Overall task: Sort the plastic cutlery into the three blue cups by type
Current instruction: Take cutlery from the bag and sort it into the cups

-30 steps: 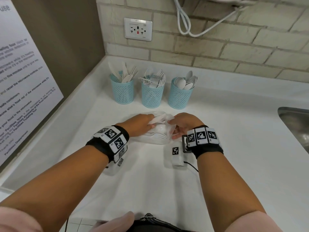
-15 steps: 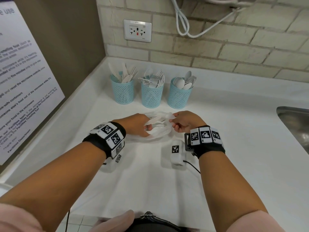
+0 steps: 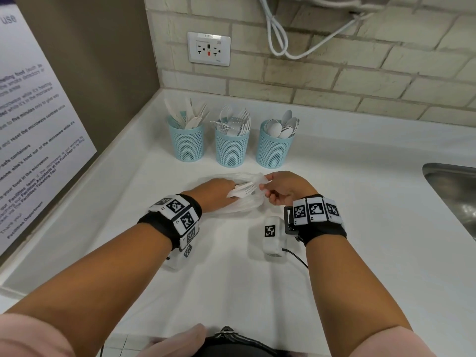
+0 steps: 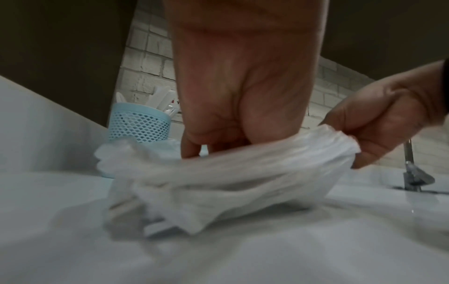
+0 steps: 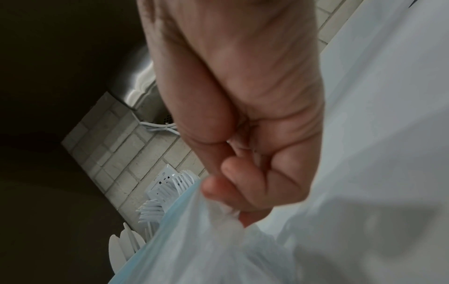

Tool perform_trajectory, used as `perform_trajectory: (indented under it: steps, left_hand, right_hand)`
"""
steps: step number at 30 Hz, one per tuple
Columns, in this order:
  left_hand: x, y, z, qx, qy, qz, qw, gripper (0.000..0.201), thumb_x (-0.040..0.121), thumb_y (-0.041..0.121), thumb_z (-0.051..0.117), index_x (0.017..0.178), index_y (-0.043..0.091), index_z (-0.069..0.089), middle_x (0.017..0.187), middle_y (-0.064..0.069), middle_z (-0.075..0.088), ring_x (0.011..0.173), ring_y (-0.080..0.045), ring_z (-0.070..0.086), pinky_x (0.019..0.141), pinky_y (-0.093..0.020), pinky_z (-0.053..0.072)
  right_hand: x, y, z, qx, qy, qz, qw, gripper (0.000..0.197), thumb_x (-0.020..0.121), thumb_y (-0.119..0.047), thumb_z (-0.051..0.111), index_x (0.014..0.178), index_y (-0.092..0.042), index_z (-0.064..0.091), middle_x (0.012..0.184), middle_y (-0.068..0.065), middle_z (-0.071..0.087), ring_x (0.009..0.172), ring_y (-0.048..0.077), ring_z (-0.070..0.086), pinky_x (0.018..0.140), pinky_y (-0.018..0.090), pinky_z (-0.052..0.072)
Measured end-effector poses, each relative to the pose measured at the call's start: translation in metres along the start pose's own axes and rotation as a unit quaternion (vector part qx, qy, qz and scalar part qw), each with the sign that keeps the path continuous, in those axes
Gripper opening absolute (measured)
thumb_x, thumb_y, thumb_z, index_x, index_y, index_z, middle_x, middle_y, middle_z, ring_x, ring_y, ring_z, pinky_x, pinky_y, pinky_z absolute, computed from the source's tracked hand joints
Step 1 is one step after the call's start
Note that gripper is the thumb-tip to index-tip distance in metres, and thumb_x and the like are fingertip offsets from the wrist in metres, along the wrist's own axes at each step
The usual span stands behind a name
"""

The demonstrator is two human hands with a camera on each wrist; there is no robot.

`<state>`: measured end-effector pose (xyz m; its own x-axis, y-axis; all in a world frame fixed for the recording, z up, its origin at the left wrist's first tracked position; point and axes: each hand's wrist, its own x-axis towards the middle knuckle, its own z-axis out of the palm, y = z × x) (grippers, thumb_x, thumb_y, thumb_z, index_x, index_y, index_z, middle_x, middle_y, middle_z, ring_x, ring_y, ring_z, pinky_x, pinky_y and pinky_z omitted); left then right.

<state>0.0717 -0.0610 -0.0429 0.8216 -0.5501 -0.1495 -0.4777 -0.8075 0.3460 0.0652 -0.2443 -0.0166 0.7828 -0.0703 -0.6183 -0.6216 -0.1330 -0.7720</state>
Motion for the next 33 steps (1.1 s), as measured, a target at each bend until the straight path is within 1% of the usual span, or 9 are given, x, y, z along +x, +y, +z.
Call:
perform_trajectory:
  steps: [3,8,10,12,16,19,25,29,33]
  left_hand:
    - [0.001,-0.006,0.001,0.005,-0.007,0.002,1.0,0.032,0.095,0.029,0.05,0.119,0.008,0.056,0.119,-0.009,0.062,0.106,-0.025,0.057,0.088,-0.027,0.04]
    - [-0.001,-0.005,-0.002,0.026,0.002,0.022,0.999,0.021,0.093,0.028,0.053,0.101,0.009,0.056,0.102,-0.007,0.064,0.084,-0.019,0.053,0.071,-0.023,0.035]
    - [-0.001,-0.006,0.0,0.054,0.013,0.019,0.998,0.022,0.091,0.031,0.056,0.1,0.01,0.056,0.096,-0.005,0.062,0.085,-0.02,0.054,0.07,-0.024,0.034]
    - [-0.001,-0.006,0.002,0.054,0.024,0.018,0.998,0.021,0.091,0.032,0.057,0.087,0.012,0.052,0.083,-0.002,0.054,0.077,-0.019,0.048,0.065,-0.024,0.029]
    - [-0.001,-0.011,-0.001,-0.041,0.04,-0.002,0.998,0.018,0.089,0.026,0.061,0.077,0.012,0.06,0.074,0.0,0.054,0.072,-0.016,0.047,0.061,-0.025,0.03]
    - [0.0,-0.015,-0.002,-0.08,0.034,-0.023,0.996,0.029,0.088,0.029,0.061,0.066,0.014,0.049,0.068,0.0,0.049,0.069,-0.017,0.044,0.057,-0.022,0.028]
    - [0.0,-0.018,-0.007,-0.166,0.035,-0.027,0.985,0.024,0.092,0.03,0.058,0.078,0.011,0.057,0.07,0.002,0.049,0.062,-0.009,0.042,0.056,-0.018,0.03]
    - [0.002,-0.022,-0.004,-0.195,0.051,-0.038,0.979,0.032,0.091,0.032,0.058,0.069,0.012,0.046,0.064,0.003,0.041,0.059,-0.011,0.037,0.055,-0.022,0.025]
    - [0.002,-0.015,-0.008,-0.238,0.069,-0.051,0.967,0.022,0.096,0.029,0.05,0.101,0.01,0.059,0.089,0.001,0.057,0.081,-0.013,0.051,0.068,-0.024,0.036]
  right_hand:
    - [0.003,0.002,-0.002,0.007,0.007,-0.003,1.0,0.029,0.092,0.004,0.05,0.114,-0.013,0.043,0.073,0.003,0.055,0.051,0.009,0.041,0.035,0.013,0.035]
    - [0.005,0.004,-0.002,0.013,0.005,-0.012,1.0,0.037,0.091,0.003,0.052,0.126,-0.008,0.044,0.073,0.003,0.054,0.051,0.009,0.041,0.036,0.013,0.036]
    - [0.005,0.005,-0.001,0.016,0.004,-0.017,1.0,0.036,0.091,0.003,0.053,0.123,-0.009,0.046,0.073,0.003,0.054,0.05,0.009,0.041,0.036,0.013,0.036]
    - [0.004,0.005,-0.002,0.018,0.005,-0.018,1.0,0.033,0.09,0.003,0.054,0.12,-0.01,0.046,0.073,0.003,0.055,0.049,0.008,0.041,0.036,0.014,0.036]
    - [0.004,0.005,-0.005,0.012,0.017,-0.019,1.0,0.024,0.09,0.001,0.056,0.108,-0.012,0.047,0.075,0.003,0.056,0.052,0.009,0.043,0.037,0.015,0.036]
    - [0.002,0.004,-0.004,-0.011,0.023,-0.024,0.999,0.018,0.089,-0.001,0.058,0.102,-0.012,0.051,0.075,0.004,0.054,0.053,0.007,0.043,0.039,0.015,0.036]
    - [0.002,0.004,-0.004,-0.036,0.049,-0.037,0.997,0.018,0.087,0.0,0.059,0.1,-0.011,0.055,0.073,0.004,0.054,0.053,0.007,0.044,0.044,0.017,0.036]
    - [0.0,0.002,-0.004,-0.049,0.062,-0.045,0.996,0.021,0.087,0.001,0.059,0.103,-0.011,0.054,0.072,0.004,0.054,0.053,0.008,0.045,0.048,0.018,0.035]
    - [-0.003,-0.002,-0.005,-0.079,0.086,-0.065,0.991,0.019,0.088,0.0,0.057,0.102,-0.011,0.053,0.069,0.003,0.052,0.054,0.009,0.046,0.05,0.019,0.034]
